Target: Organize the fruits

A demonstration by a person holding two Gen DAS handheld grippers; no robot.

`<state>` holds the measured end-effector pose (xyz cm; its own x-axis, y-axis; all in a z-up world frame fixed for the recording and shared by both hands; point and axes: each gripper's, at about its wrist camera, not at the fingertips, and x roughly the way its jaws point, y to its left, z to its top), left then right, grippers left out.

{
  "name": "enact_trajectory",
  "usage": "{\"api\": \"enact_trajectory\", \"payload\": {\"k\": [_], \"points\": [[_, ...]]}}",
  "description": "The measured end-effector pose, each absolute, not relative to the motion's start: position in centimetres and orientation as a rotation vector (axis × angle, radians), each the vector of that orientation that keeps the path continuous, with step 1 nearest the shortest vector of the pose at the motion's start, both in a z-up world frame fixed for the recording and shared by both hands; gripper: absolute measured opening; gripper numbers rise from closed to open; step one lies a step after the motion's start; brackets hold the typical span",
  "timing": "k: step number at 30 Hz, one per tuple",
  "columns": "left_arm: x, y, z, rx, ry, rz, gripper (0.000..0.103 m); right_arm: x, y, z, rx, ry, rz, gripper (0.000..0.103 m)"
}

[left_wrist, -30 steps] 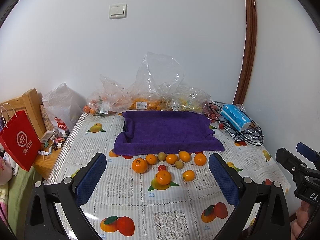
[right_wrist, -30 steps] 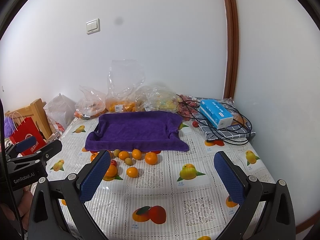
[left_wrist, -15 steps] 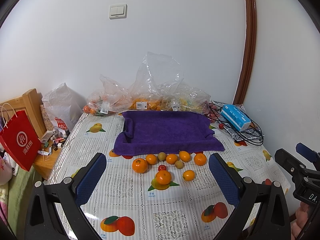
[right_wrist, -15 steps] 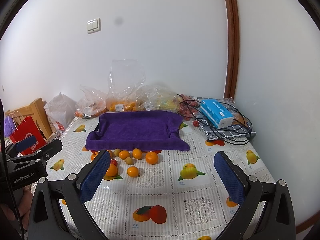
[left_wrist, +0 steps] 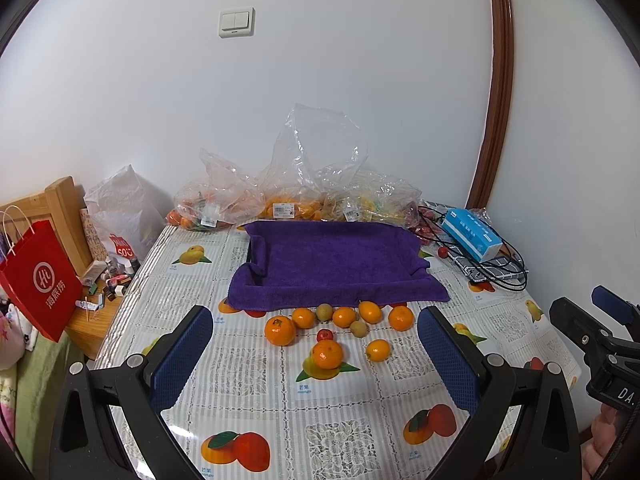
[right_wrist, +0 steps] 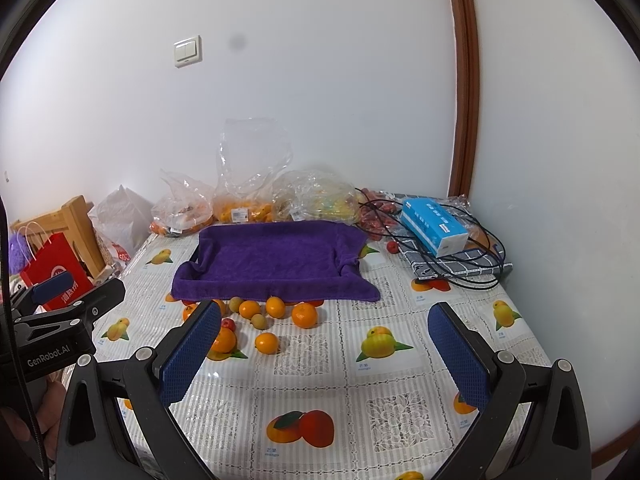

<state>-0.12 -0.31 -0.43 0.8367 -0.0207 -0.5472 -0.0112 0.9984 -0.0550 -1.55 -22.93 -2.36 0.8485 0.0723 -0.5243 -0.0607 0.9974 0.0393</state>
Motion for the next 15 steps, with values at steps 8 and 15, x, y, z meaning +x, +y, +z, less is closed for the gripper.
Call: {"api": "enact_trajectory", "payload": {"k": [8,15], "points": [[-0.2,-0.2,-0.8,-0.057,0.584,-0.002,0.103,-1.4,-22.8,-2.7,0.021,0.558,0.073,0.102],[0.8,0.8,-2.6,-0.060,0.615,0.018,0.103,-0.4,-22.6,-3.7,0.022,0.567,0.083,0.102]]}}
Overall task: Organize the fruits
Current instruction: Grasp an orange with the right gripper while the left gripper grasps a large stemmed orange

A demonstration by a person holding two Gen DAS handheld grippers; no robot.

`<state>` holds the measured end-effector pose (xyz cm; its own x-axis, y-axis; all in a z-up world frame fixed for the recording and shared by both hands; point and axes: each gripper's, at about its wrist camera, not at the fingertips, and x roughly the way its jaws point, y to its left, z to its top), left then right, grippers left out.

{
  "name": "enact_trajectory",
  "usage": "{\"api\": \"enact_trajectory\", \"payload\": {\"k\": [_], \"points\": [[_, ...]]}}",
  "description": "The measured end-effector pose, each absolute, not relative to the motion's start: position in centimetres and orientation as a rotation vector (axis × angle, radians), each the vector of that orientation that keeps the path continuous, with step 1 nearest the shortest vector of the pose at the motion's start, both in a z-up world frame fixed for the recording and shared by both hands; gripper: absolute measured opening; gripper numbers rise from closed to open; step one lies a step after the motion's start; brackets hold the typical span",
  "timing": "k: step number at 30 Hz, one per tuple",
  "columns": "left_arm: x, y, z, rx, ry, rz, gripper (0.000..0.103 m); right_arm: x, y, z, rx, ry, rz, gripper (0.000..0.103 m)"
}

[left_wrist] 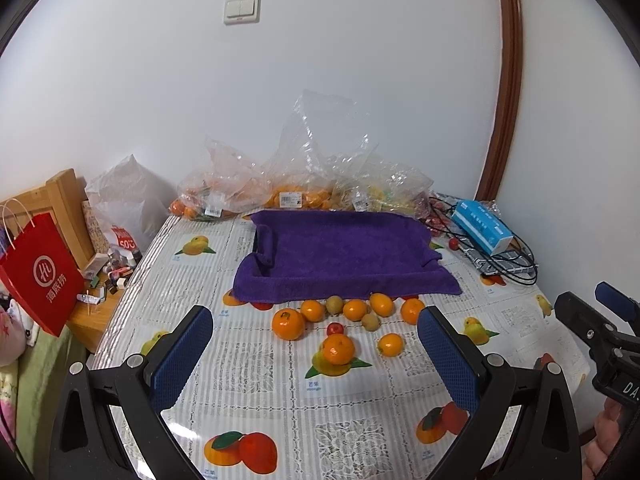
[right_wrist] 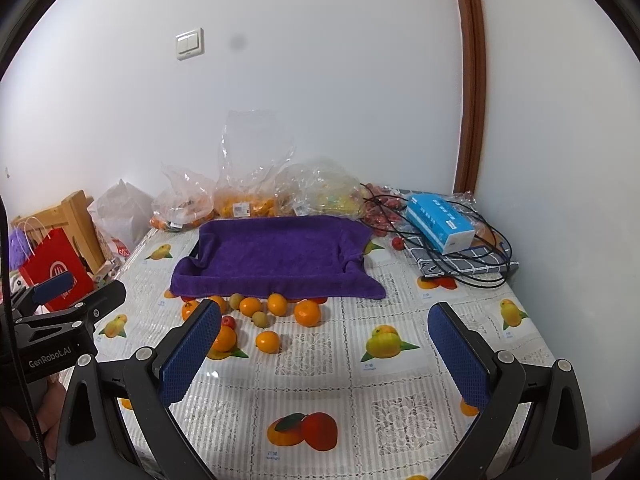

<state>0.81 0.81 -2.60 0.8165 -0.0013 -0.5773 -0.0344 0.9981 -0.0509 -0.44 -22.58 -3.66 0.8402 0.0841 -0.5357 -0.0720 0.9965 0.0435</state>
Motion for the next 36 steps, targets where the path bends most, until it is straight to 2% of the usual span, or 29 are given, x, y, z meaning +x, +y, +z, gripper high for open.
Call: {"api": "enact_trajectory", "payload": {"k": [16,20,23,36], "points": [[6.2,4.3,-8.9,-0.087,0.781,0.081,0.103,5.4,-21.5,-9.4,0.037,0.707,0.098,0.102],[7.4,5.2,-10.4,-0.091,0.815,0.096,0.103,6.7,-21.1,-10.9,0.035,0.737,0.108,0.099],[8.2,5.7,-11.7,-0.085,0.847,0.105,0.103,8.0,-20.8,-12.1,0.034,0.774,0.127,0.090],[11.5,6.8,-17.5,-0.043,0.945,0.078,0.102,13.4,-21.0,-18.6,0.050,0.889,0.158,0.070]]}}
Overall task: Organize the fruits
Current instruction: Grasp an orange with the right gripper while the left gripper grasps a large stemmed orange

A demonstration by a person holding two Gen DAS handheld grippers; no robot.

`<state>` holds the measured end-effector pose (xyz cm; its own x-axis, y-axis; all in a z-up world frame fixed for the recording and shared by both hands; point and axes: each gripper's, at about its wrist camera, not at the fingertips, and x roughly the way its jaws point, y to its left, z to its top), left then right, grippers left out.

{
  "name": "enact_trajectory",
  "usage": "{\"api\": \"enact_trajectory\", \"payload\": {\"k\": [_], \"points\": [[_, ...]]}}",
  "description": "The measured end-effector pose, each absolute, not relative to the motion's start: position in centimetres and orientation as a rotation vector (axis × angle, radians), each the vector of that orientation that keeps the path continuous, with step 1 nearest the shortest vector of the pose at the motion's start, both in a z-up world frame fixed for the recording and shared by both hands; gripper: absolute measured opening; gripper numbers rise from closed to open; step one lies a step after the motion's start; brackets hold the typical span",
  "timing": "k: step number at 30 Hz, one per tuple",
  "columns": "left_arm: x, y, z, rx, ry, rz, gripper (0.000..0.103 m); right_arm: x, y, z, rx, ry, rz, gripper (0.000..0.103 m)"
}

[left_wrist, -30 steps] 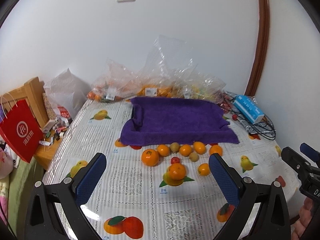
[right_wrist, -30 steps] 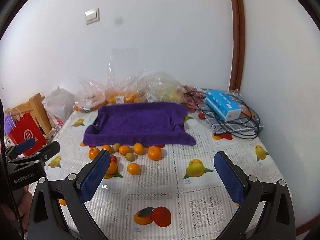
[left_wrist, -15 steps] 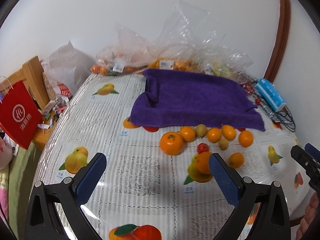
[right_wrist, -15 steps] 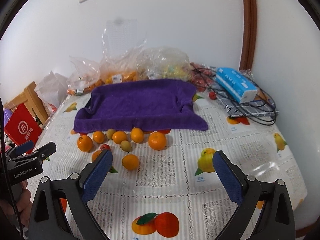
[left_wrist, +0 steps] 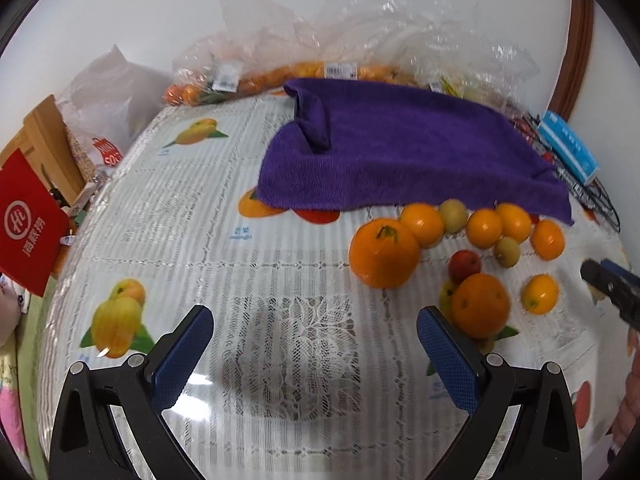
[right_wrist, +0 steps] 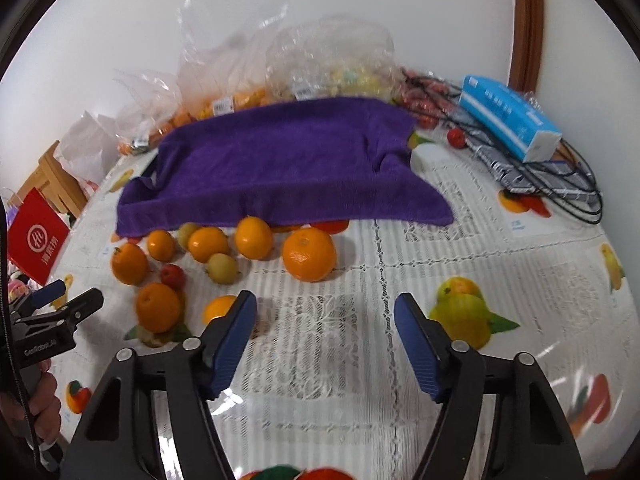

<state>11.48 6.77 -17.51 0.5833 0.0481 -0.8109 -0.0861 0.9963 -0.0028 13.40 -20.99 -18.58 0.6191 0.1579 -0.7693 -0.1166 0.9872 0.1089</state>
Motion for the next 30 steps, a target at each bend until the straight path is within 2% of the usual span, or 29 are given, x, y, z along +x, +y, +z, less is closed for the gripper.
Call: {"api": "enact_trajectory", "payload": {"k": [3,5,18,21,22,23,24,30], "points": [[11.6,7.1,-18.4,-0.055,0.946,0.050,0.102,14.7,-21.0,-19.9,0.061,0.894,0.170,0.068],[11.7,7.3,-18.9,-0.064,0.953,0.033,0.102,15.5,-20.8,-20.8,0.070,0.891,0.189,0.063],[12.1,6.7,-20.0,-0.010,0.926,-0.008,0.101,18.4,-19.1,-23.0,-0.028,0.866,0.191,0.059],[12.2,6.7,-20.0,-0.021,0.926,-0.003,0.101,19.0,-19.2,-22.9,-0.015,0.863,0.207,0.053],[12.3,6.7,-20.0,-0.022,0.926,0.000,0.100,19.1,-19.3,-22.9,-0.009,0.862,0.213,0.048],[12.3,6.7,-20.0,-0.021,0.925,0.003,0.099,19.1,-19.3,-22.9,-0.003,0.861,0.222,0.042],[12.2,6.7,-20.0,-0.020,0.923,0.004,0.098,19.1,-19.3,-22.9,0.001,0.859,0.233,0.041],[12.0,7.2,-19.7,-0.059,0.899,-0.004,0.090,19.0,-19.2,-22.8,0.006,0.855,0.241,0.041]]}}
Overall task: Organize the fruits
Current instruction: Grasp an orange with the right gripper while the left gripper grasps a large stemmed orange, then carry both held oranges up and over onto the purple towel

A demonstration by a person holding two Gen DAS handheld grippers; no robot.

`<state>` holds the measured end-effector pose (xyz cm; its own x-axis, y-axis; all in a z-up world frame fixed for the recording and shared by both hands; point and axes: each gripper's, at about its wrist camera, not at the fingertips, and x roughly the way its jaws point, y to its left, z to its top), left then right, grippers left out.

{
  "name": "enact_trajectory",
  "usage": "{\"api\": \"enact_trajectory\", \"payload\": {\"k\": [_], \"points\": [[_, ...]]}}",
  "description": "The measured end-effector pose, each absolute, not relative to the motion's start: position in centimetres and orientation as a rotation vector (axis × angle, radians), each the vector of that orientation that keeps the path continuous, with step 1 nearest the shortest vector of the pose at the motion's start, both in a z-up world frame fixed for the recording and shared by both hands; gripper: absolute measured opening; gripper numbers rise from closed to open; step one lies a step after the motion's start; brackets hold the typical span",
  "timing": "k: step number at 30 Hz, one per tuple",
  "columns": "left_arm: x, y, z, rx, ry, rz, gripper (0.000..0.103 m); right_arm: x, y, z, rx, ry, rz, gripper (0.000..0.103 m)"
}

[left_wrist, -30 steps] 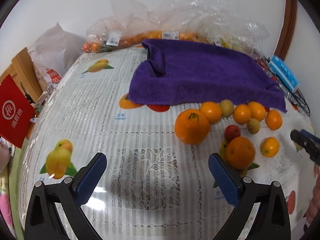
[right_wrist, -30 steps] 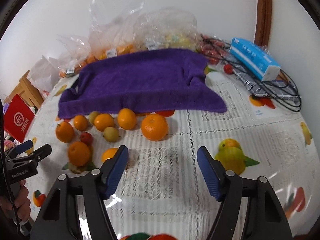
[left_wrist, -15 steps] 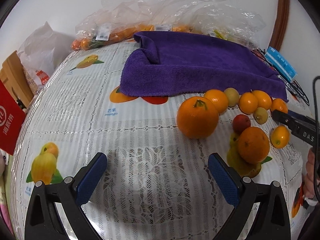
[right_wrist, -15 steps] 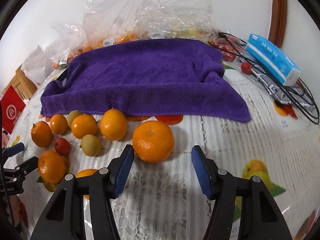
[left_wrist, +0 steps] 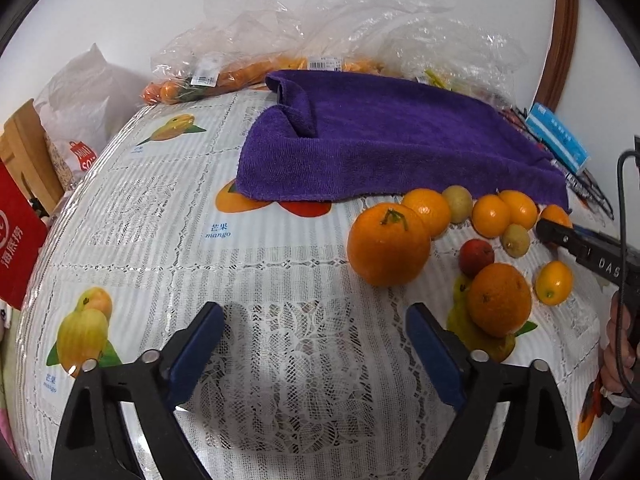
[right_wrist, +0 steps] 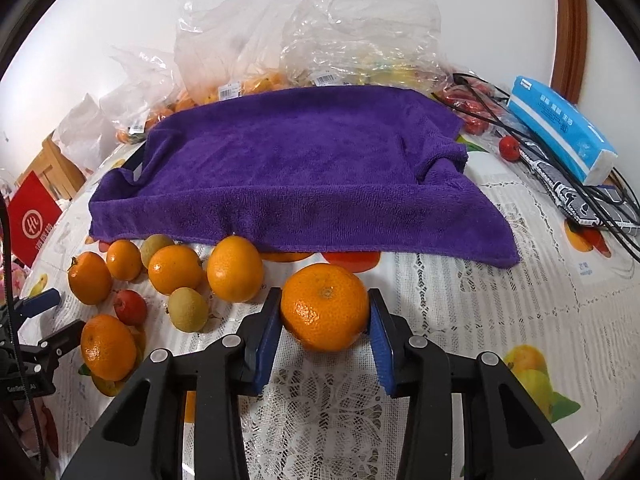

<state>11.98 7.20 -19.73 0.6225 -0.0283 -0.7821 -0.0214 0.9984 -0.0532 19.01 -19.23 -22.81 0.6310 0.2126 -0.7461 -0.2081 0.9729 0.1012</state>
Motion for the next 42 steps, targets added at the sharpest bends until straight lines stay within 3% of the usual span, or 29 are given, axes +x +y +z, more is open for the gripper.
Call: {"api": "enact_trajectory", "payload": {"k": [20,22,24,26,42], "points": [[15.1,5.1,-19.8,-0.075,0.890,-0.066,0.089,14.7,-22.6,-20.7,0.033,0.810,0.188,0.041],[15.3,4.8,-19.7,-0.064,0.883,-0.055,0.078,14.5,-22.8,-20.9,0.035,0.815,0.186,0.041],[15.4,4.5,-19.6,-0.046,0.877,-0.047,0.053,14.4,-23.0,-21.1,0.034,0.821,0.181,0.041],[15.3,4.0,-19.5,-0.037,0.870,-0.080,0.042,14.2,-23.2,-21.3,0.035,0.827,0.177,0.041],[13.2,5.4,-17.4,-0.146,0.861,-0.063,0.042,13.4,-23.6,-20.7,0.095,0.827,0.172,0.041]]}}
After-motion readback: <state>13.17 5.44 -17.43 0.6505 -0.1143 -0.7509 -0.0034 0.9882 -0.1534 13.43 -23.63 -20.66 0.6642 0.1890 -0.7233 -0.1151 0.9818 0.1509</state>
